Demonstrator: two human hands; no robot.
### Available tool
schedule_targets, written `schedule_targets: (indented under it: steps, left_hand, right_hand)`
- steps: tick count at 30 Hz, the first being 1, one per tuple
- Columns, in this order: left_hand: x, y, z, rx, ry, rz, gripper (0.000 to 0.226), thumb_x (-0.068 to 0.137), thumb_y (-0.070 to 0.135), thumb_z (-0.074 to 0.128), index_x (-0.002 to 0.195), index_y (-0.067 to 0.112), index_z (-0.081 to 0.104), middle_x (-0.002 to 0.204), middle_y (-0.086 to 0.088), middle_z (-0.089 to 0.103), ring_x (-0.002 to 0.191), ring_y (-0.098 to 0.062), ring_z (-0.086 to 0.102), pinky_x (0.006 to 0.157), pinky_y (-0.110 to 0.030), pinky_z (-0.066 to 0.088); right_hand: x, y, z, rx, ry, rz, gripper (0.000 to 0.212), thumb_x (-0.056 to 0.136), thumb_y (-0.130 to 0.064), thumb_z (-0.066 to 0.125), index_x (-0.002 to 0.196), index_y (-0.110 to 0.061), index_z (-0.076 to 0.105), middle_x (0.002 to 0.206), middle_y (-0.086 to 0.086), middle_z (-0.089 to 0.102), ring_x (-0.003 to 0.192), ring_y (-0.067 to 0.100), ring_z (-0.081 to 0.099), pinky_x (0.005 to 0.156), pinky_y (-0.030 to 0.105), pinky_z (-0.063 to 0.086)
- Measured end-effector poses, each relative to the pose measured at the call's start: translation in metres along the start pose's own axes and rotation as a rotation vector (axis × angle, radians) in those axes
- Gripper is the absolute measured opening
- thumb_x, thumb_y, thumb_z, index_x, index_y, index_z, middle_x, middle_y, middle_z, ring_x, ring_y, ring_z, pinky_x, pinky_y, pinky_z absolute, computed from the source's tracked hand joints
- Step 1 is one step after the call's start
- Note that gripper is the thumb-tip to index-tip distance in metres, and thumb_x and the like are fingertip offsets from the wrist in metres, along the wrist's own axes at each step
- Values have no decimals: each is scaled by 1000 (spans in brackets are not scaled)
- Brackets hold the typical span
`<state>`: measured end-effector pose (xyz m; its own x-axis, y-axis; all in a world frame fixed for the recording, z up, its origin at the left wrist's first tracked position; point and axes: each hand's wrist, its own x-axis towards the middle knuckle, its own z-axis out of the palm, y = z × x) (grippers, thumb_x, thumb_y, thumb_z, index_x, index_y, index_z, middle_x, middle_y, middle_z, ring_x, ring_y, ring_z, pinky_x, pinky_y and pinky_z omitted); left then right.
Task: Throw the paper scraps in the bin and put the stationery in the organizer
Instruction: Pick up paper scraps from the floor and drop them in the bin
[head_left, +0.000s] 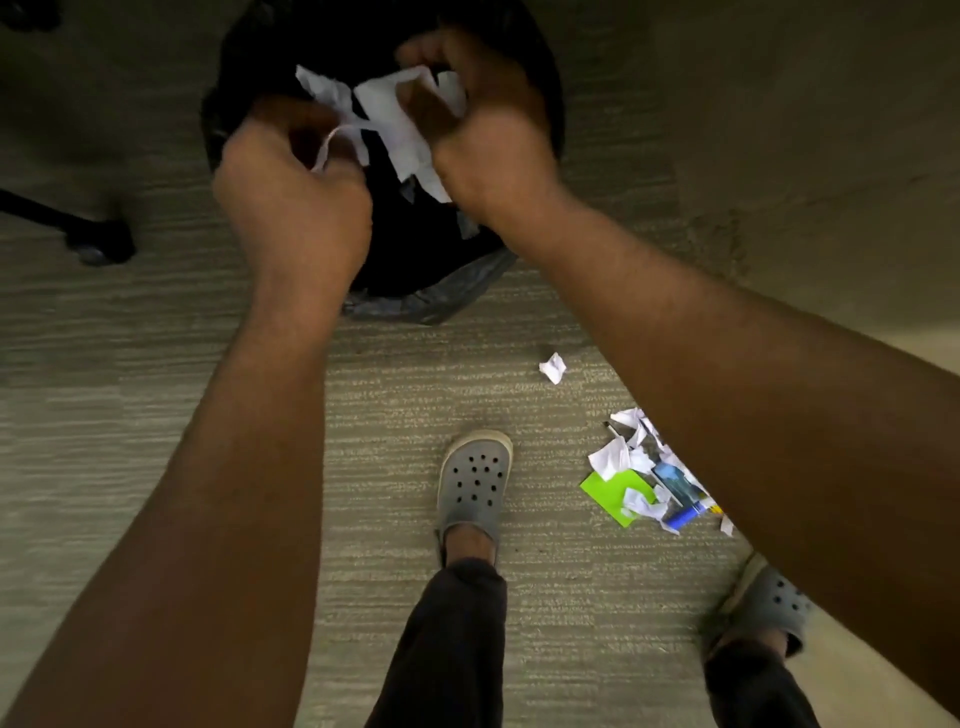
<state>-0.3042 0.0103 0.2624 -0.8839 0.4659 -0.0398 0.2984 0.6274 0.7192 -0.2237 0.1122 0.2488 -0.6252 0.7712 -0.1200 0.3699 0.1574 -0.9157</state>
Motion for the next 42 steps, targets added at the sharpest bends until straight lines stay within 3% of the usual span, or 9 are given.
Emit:
schedule_targets:
  steps: [4, 7, 11, 17, 20, 24, 31, 35, 42]
  left_hand:
    - [21, -19, 9, 244, -281, 13, 43, 93, 26, 56, 136, 22, 49, 133, 1, 56, 122, -13, 52, 86, -6, 33]
    - [20, -23, 11, 315, -279, 57, 49, 93, 24, 53, 141, 25, 44, 141, 1, 51, 129, -14, 47, 82, 1, 25]
    - [0, -19, 13, 223, -241, 145, 47, 90, 18, 53, 137, 21, 51, 131, 4, 60, 113, 0, 53, 80, 9, 29]
    - [-82, -13, 41, -138, 1, 348, 20, 96, 13, 52, 105, 4, 66, 93, -4, 69, 82, -8, 64, 73, -16, 49]
    - [-123, -27, 70, -97, -197, 381, 17, 95, 10, 53, 103, 2, 67, 95, -3, 65, 83, -7, 61, 76, -13, 47]
    - [-160, -62, 116, 82, -515, 306, 22, 94, 15, 54, 111, 7, 66, 106, -6, 66, 97, -20, 64, 84, -36, 52]
    - [-192, -129, 201, 588, -941, 323, 63, 83, 28, 67, 141, 24, 42, 147, -17, 33, 132, -38, 36, 101, -49, 44]
    - [-189, -154, 239, 707, -1013, 368, 69, 82, 29, 68, 144, 31, 37, 157, -16, 13, 139, -41, 23, 100, -51, 42]
    - [-192, -171, 266, 701, -913, 415, 31, 83, 9, 62, 114, 5, 64, 131, -22, 42, 118, -40, 44, 100, -41, 43]
  right_hand:
    - [16, 20, 12, -168, -141, 30, 34, 102, -27, 40, 133, -22, 51, 129, -1, 59, 105, 9, 56, 69, 9, 41]
    - [17, 26, 4, -208, -102, -4, 35, 101, -22, 40, 133, -21, 53, 132, -2, 59, 116, 10, 56, 82, 11, 41]
    - [5, 34, -16, -137, 71, -174, 27, 95, -14, 47, 110, -3, 66, 108, 7, 70, 101, 18, 65, 86, 30, 49]
    - [-55, 98, -67, -297, 314, -62, 20, 92, -20, 52, 97, -9, 68, 88, 6, 69, 76, 16, 59, 66, 24, 39]
    - [-103, 160, -89, -445, 255, 103, 20, 93, -19, 51, 98, -7, 66, 92, 11, 68, 86, 28, 60, 77, 32, 41]
    - [-176, 239, -108, -605, 52, 342, 20, 91, -14, 52, 106, -6, 63, 106, 17, 64, 100, 38, 56, 88, 43, 43]
    - [-241, 319, -116, -705, -241, 588, 48, 85, -28, 63, 127, -11, 48, 130, 17, 46, 114, 39, 48, 91, 48, 46]
    - [-247, 348, -109, -822, -390, 445, 48, 88, -13, 52, 134, -15, 41, 132, 16, 44, 114, 38, 47, 82, 47, 48]
    - [-243, 376, -98, -1013, -422, 298, 39, 90, -18, 54, 128, -15, 45, 118, 13, 53, 108, 35, 50, 82, 45, 45]
